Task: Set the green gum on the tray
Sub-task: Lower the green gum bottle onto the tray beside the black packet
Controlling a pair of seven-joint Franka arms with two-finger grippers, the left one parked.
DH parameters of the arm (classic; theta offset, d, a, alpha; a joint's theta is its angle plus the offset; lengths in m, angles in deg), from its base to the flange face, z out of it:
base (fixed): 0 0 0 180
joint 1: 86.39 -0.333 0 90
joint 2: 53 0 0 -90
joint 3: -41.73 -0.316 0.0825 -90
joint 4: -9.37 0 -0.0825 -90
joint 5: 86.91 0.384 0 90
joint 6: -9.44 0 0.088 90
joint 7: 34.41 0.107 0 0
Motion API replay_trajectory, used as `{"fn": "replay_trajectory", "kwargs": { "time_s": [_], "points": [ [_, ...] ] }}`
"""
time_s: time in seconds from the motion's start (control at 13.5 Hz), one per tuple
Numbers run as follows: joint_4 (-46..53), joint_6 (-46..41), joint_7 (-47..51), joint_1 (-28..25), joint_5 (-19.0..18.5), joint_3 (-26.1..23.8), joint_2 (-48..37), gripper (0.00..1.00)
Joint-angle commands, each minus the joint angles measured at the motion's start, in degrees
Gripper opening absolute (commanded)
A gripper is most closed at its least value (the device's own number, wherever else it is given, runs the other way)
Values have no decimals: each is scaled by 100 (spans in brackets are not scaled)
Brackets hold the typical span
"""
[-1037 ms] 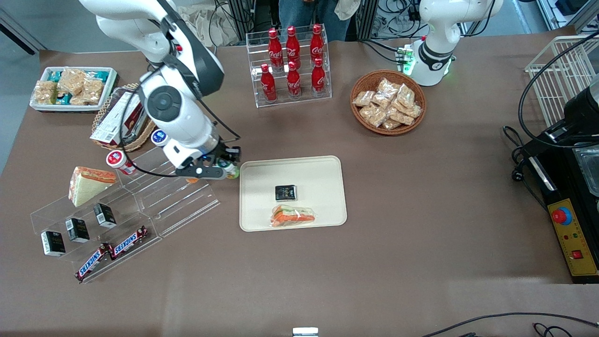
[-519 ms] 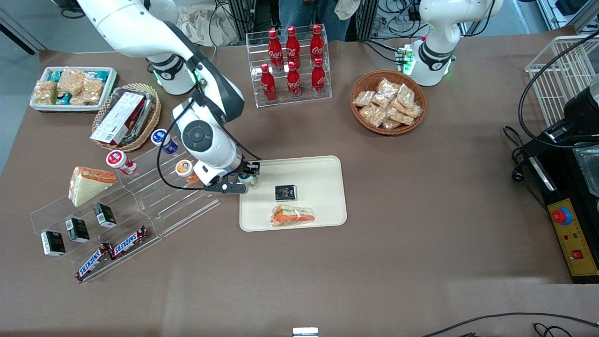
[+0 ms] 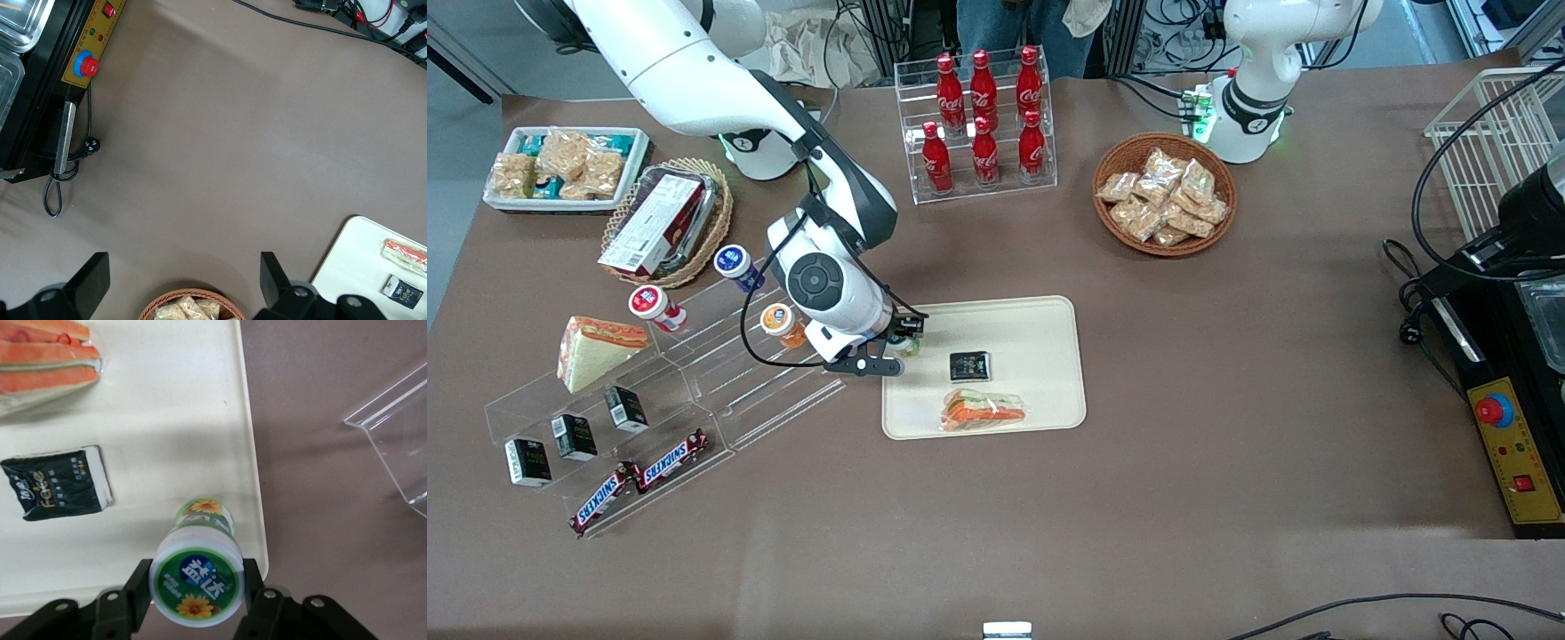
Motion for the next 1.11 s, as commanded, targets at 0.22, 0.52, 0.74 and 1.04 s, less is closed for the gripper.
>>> {"fn": "replay_trajectory", "kwargs": {
  "time_s": [0.22,0.52,0.74,1.04],
  "points": [
    [163,66,170,-86,-110,25,264,41],
    [163,66,179,-77,-119,25,246,100],
    [181,48,118,-51,-128,33,168,100],
    [259,-512,-223,115,-585,165,-674,100]
  ]
}}
